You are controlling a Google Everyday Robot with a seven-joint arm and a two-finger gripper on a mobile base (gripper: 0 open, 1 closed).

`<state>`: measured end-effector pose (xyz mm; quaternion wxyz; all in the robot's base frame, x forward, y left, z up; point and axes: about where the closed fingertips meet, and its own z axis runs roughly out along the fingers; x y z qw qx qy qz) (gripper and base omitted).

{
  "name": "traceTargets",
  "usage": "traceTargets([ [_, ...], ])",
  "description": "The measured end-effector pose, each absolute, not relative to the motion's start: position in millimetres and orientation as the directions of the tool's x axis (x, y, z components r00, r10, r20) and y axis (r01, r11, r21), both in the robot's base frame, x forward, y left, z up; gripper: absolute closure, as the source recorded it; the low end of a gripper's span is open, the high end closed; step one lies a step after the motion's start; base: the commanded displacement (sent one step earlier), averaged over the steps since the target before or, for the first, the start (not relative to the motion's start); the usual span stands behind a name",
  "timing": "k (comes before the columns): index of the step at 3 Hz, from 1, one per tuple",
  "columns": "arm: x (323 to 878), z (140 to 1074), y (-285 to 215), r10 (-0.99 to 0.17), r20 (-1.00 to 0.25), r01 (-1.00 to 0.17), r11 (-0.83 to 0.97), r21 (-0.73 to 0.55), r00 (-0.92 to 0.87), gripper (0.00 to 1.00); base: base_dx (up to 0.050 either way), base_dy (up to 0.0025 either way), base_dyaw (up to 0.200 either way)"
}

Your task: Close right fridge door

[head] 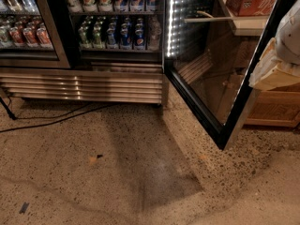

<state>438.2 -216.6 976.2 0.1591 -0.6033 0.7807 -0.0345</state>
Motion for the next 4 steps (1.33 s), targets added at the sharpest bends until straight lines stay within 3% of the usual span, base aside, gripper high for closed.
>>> traceTargets([
  [1, 438.2, 976.2, -216.6, -0.953, -0.207, -0.931, 0.270, -0.246, -0.221, 1.00, 0.000, -0.00003, -0.198],
  [4, 438.2, 976.3, -216.6, -0.953, -0.207, -0.931, 0.270, -0.246, -0.221, 1.00, 0.049, -0.00002, 0.001],
])
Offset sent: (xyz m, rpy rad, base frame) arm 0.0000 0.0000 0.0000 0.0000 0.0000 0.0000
